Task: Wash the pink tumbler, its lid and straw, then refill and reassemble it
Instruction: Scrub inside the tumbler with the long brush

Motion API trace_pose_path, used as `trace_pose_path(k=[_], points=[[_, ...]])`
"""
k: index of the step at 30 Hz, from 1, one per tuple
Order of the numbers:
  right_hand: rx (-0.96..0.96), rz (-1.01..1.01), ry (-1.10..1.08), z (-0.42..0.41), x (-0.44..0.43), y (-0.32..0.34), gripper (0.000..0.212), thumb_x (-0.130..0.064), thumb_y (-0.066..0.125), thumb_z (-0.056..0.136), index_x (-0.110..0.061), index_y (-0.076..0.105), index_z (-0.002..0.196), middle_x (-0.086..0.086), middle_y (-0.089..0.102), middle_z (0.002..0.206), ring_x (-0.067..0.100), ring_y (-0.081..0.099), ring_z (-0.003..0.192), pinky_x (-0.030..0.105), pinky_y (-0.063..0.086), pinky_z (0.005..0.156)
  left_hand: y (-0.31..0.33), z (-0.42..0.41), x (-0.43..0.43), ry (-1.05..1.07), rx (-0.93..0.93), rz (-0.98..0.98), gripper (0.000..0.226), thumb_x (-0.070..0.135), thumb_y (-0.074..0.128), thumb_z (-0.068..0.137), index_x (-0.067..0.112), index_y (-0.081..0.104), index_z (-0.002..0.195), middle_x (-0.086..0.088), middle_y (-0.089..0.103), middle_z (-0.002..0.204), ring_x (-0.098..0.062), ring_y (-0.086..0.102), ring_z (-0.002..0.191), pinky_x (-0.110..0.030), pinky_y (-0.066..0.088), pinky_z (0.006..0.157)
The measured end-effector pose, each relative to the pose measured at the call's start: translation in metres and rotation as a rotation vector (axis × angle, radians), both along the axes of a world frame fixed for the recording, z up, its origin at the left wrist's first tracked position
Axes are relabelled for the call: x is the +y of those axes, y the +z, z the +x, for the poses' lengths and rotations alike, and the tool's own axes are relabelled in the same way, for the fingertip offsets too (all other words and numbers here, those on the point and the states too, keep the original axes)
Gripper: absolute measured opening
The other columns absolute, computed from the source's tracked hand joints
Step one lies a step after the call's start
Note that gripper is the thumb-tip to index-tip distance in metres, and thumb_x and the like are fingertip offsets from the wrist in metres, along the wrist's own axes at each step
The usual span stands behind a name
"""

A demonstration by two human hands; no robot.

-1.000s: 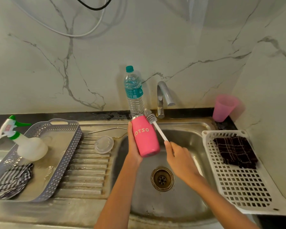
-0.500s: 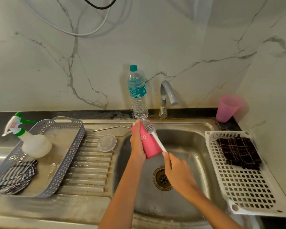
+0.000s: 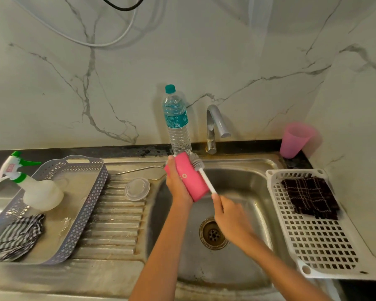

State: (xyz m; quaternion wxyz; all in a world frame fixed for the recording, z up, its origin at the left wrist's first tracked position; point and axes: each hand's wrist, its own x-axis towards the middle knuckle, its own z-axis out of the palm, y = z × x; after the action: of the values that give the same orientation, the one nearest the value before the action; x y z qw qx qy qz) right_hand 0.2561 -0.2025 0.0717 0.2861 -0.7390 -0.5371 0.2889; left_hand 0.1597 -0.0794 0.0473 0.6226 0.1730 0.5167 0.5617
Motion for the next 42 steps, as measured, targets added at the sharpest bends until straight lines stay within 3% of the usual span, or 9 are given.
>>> trace_pose_path(k=[2,7,11,17,22,26,33,38,42], points=[[0.028,-0.040,0.027,-0.002,-0.018,-0.003,0.044,-0.046,0.026,0.101,-0.022,0.048,0.072,0.002,0.055,0.068,0.031,0.060,0.077,0.040,0.046,0.069,0.002,-0.008,0.007,0.029,0.010,0.008,0.078,0.079,0.064,0.068,0.020,0.059,0.119,-0.013,0.071,0.102,-0.029,0.071,0.088,-0.044,0.061,0.075],[0.095,-0.036,-0.013,0.009,0.026,0.007,0.041,-0.045,0.028,0.102,-0.029,0.043,0.067,-0.001,0.051,0.069,0.024,0.054,0.074,0.032,0.038,0.067,-0.001,0.003,-0.008,0.000,0.161,0.111,0.064,0.065,0.057,0.085,0.018,0.054,0.128,-0.011,0.066,0.107,-0.024,0.068,0.089,-0.031,0.055,0.063],[0.018,-0.027,0.065,0.002,-0.005,-0.001,0.044,-0.044,0.029,0.102,-0.024,0.040,0.064,-0.005,0.046,0.061,0.023,0.049,0.068,0.036,0.040,0.065,0.017,-0.016,0.016,0.106,0.141,0.082,0.061,0.064,0.058,0.086,0.016,0.054,0.123,-0.010,0.066,0.098,-0.020,0.068,0.074,-0.028,0.055,0.055],[0.086,-0.031,0.024,0.008,0.026,0.022,0.041,-0.042,0.028,0.103,-0.027,0.042,0.067,-0.004,0.049,0.063,0.010,0.046,0.057,0.024,0.031,0.049,0.010,-0.002,0.001,0.006,0.160,0.134,0.067,0.068,0.056,0.084,0.018,0.053,0.128,-0.011,0.065,0.108,-0.028,0.069,0.090,-0.036,0.058,0.065],[0.033,-0.034,0.065,-0.001,-0.009,0.007,0.045,-0.044,0.029,0.102,-0.023,0.038,0.063,-0.005,0.044,0.058,0.022,0.046,0.064,0.037,0.039,0.064,0.028,-0.021,0.029,0.151,0.096,0.107,0.066,0.067,0.061,0.082,0.016,0.057,0.122,-0.012,0.069,0.106,-0.022,0.069,0.079,-0.031,0.056,0.058],[0.070,-0.050,0.022,0.006,0.030,0.018,0.046,-0.041,0.028,0.103,-0.021,0.039,0.063,-0.001,0.047,0.062,0.025,0.049,0.070,0.033,0.035,0.063,0.020,-0.004,0.010,0.095,0.191,0.163,0.054,0.059,0.058,0.089,0.013,0.059,0.118,-0.005,0.064,0.092,-0.018,0.066,0.075,-0.027,0.053,0.053],[0.096,-0.059,0.053,0.003,0.000,0.001,0.046,-0.042,0.030,0.103,-0.021,0.038,0.062,-0.005,0.041,0.057,0.017,0.040,0.059,0.031,0.032,0.060,0.027,-0.020,0.028,0.168,0.176,0.125,0.064,0.068,0.060,0.083,0.018,0.056,0.123,-0.007,0.068,0.104,-0.023,0.069,0.084,-0.032,0.056,0.060],[0.114,-0.100,0.024,0.007,0.029,0.012,0.046,-0.038,0.027,0.104,-0.021,0.043,0.064,-0.003,0.047,0.063,0.017,0.048,0.064,0.031,0.030,0.060,0.019,-0.003,0.008,0.062,0.294,0.192,0.052,0.060,0.057,0.088,0.019,0.056,0.119,-0.004,0.065,0.103,-0.022,0.067,0.088,-0.032,0.056,0.064],[0.075,-0.102,0.041,0.005,-0.001,-0.003,0.046,-0.042,0.028,0.103,-0.020,0.038,0.064,-0.002,0.043,0.060,0.020,0.045,0.062,0.031,0.033,0.059,0.032,-0.016,0.025,0.154,0.248,0.156,0.049,0.066,0.057,0.085,0.029,0.052,0.115,-0.002,0.065,0.106,-0.022,0.068,0.089,-0.039,0.060,0.073]])
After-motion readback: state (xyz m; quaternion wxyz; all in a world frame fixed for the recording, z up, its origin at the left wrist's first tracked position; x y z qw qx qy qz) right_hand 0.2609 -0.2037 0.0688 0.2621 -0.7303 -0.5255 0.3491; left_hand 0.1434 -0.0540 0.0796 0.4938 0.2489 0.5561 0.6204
